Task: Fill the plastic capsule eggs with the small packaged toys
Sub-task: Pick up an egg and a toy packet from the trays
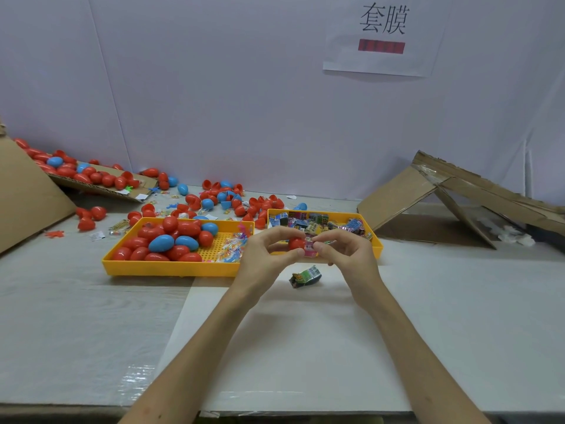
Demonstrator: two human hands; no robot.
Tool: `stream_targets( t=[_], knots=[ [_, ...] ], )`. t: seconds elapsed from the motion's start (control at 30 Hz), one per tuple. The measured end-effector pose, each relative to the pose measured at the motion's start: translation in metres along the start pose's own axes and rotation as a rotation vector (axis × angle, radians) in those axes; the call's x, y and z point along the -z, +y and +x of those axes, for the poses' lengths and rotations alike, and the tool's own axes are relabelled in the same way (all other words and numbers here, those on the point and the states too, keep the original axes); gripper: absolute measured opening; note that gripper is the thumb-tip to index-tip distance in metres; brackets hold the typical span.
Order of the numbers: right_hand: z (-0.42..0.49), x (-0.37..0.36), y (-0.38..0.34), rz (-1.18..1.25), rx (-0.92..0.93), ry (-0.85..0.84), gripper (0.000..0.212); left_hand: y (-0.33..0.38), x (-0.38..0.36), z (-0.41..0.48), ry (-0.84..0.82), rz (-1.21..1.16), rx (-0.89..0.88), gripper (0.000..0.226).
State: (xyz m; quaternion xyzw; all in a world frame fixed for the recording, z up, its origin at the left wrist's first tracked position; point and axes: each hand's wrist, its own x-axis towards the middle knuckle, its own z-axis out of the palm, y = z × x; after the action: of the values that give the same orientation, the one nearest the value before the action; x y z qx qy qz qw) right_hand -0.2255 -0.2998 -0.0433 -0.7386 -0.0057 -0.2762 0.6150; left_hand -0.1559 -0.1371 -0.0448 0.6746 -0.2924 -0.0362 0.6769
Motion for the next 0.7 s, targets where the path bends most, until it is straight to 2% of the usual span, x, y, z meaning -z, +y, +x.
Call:
stream_targets(
  t=[0.37,0.5,0.6,0.7],
  knots=[
    [0.0007,0.0006,0.0027,-0.001,0.008,-0.027,0.015,-0.0008,-0.0003,-0.0012,-0.048,0.026,-0.031,0.024],
    [0.0007,0.0012,0.0032,-0.018,0.016,-0.019,0.016,0.0000,-0.0021,-0.0021,-0.061,-0.014,-0.024,0.017],
    [0.0000,-0.0011,0.0056,-0.121,0.070,0.117,0.019,-0.0021,-0.0018,-0.0003,-0.007,-0.058,0.047,0.014],
    [-0.0031,-0.0056,0.0073,-0.264,0.280,0.269,0.014,-0.0038,-0.0001,0.0018,0.048,-0.183,0.136,0.017]
  ],
)
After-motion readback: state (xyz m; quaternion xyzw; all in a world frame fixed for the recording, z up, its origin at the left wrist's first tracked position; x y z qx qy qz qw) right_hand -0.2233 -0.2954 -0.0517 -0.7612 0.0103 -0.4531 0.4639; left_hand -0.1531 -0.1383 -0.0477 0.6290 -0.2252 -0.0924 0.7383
